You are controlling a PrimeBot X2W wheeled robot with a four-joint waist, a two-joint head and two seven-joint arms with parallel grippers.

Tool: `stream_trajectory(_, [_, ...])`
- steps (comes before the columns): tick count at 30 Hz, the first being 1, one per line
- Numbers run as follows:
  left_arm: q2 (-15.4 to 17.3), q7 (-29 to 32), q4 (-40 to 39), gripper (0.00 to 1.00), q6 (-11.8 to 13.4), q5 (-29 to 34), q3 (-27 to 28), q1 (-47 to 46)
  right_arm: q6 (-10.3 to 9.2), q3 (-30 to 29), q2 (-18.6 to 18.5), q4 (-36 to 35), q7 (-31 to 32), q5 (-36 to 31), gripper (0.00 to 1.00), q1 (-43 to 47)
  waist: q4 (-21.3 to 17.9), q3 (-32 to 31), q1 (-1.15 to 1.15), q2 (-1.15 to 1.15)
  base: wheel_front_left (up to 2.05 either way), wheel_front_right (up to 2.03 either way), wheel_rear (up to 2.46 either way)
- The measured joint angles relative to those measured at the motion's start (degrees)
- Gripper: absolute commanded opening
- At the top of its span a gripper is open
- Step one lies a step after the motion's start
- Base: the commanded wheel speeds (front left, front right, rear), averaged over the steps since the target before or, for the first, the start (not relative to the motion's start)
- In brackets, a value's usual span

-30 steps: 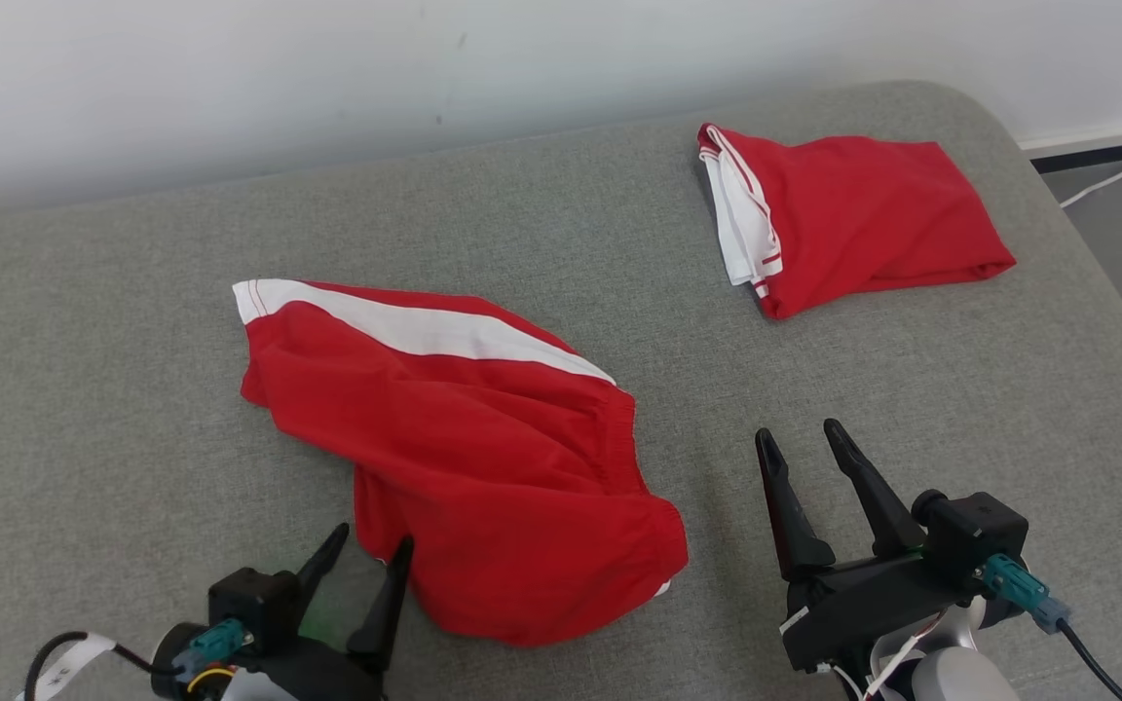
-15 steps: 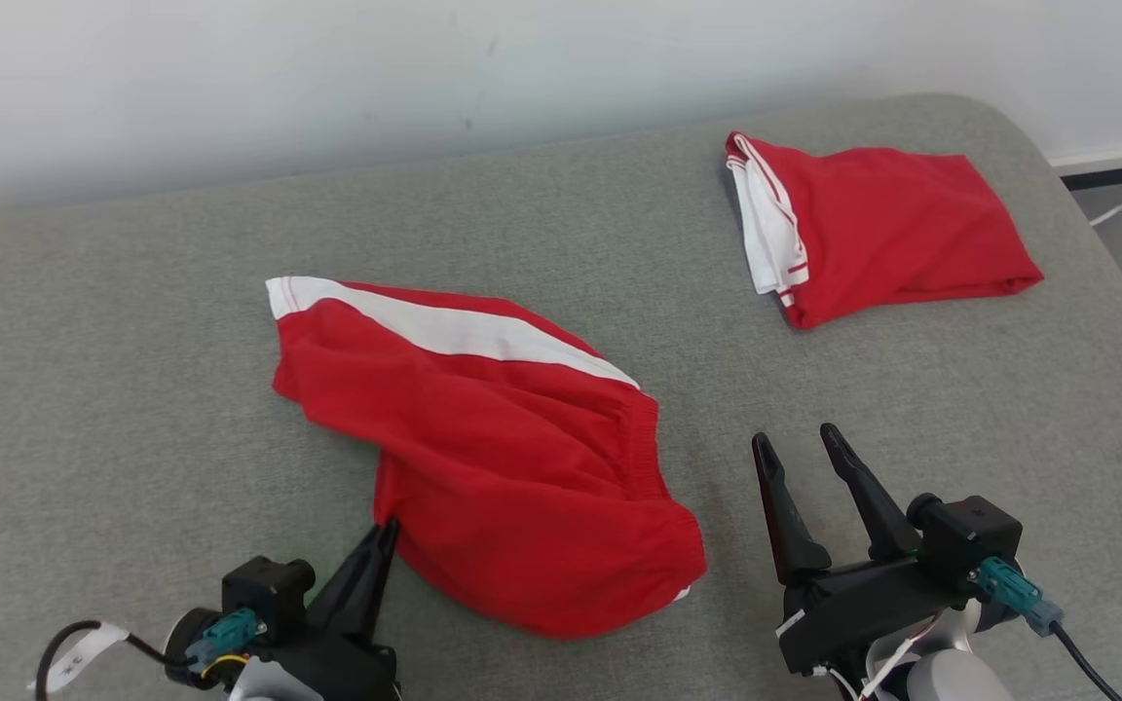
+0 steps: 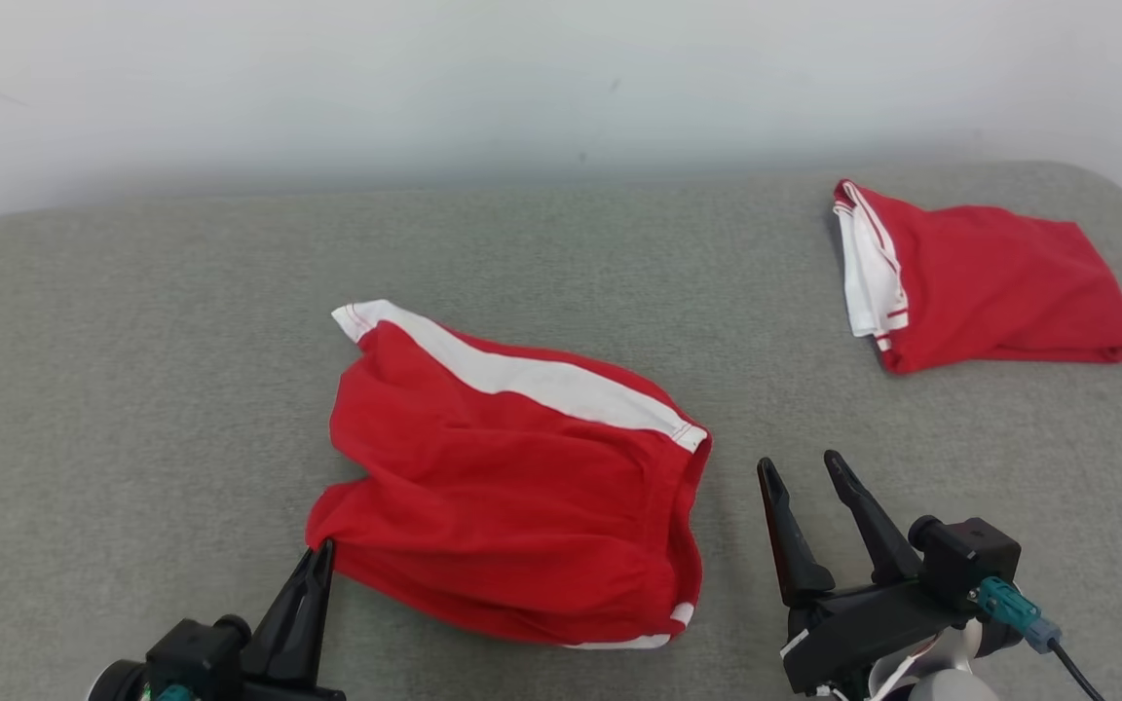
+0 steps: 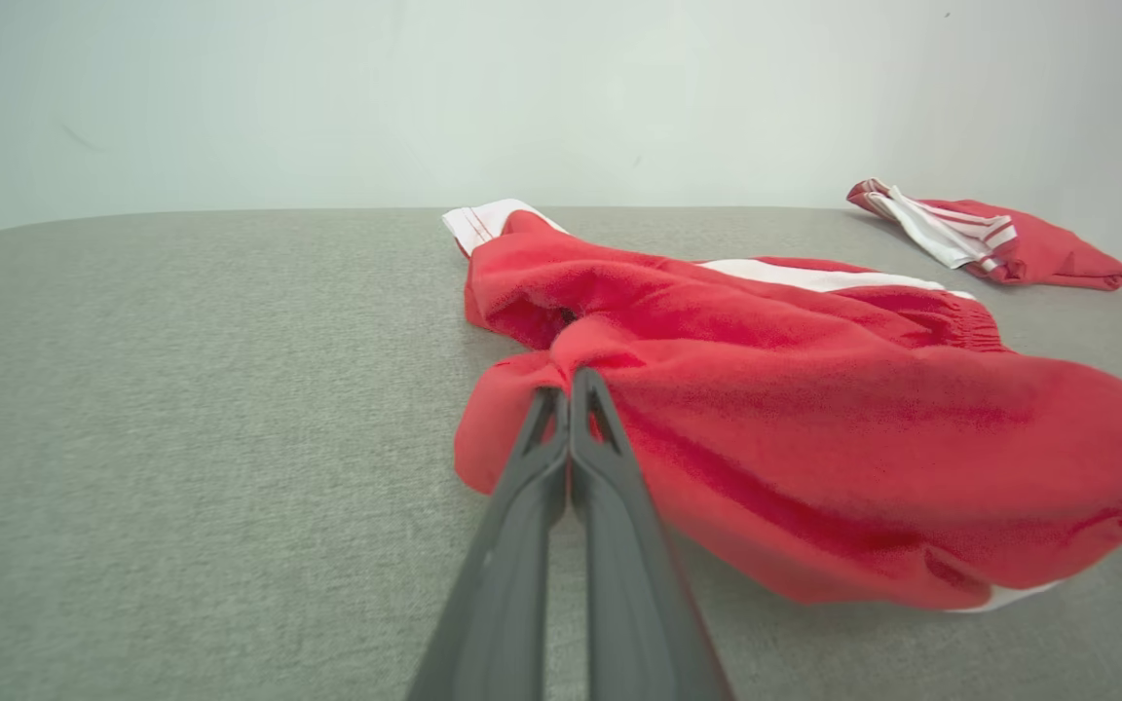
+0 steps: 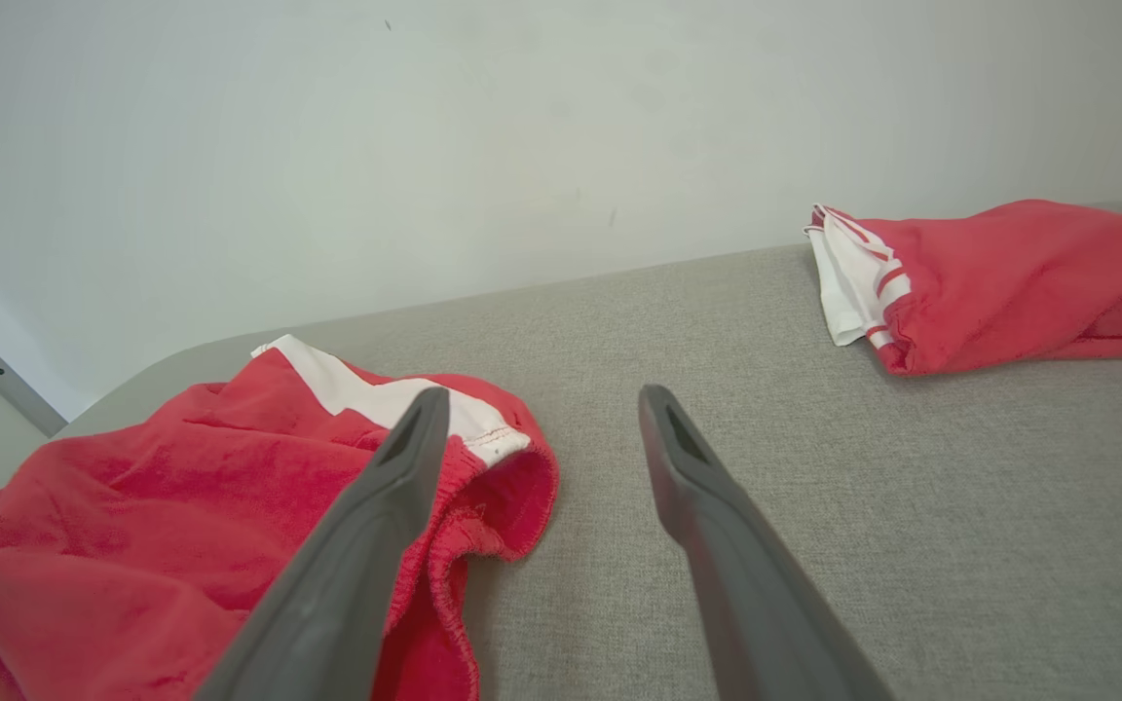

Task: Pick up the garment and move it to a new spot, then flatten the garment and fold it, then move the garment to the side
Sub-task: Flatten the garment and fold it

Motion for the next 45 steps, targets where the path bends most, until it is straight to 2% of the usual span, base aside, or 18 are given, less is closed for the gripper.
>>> stream_trajectory(9, [2.9,6.8,-15.8,0.0,4.0,2.4,0.1,6.2,0.0,0.2,0.3,0.8,-0.3,0.3,1.0,0.1,3.1,-1.6,0.0,0.0,0.0,0.0,0.0])
stream_trajectory(15, [3.7,8.5,-18.2,0.0,4.3,2.4,0.1,7.0,0.0,0.7,0.3,1.5,-0.3,0.5,1.0,-0.1,2.4,-1.2,0.0,0.0,0.0,0.0,0.0])
stream_trajectory(21, [3.3,6.9,-13.6,0.0,3.0,1.0,0.1,5.0,0.0,0.9,0.3,2.0,-0.3,0.5,1.0,-1.1,0.2,-0.4,0.0,0.0,0.0,0.0,0.0])
stream_trajectory(32, [3.2,2.1,-0.4,0.0,0.3,0.6,0.1,-1.5,0.0,1.2,0.5,3.1,-0.7,0.4,1.0,-2.3,-3.7,2.2,0.0,0.0,0.0,0.0,0.0])
stream_trajectory(39, [3.2,-1.5,9.3,0.0,-2.0,0.0,-0.4,-5.6,0.0,1.3,0.6,3.8,-0.4,0.3,1.0,-2.7,-3.4,2.6,0.0,0.0,0.0,0.0,0.0])
stream_trajectory(45, [1.9,-3.1,15.7,0.0,-3.8,0.9,-1.9,-10.0,0.0,1.6,0.6,4.2,0.0,0.3,1.0,-3.1,-2.7,2.0,0.0,0.0,0.0,0.0,0.0])
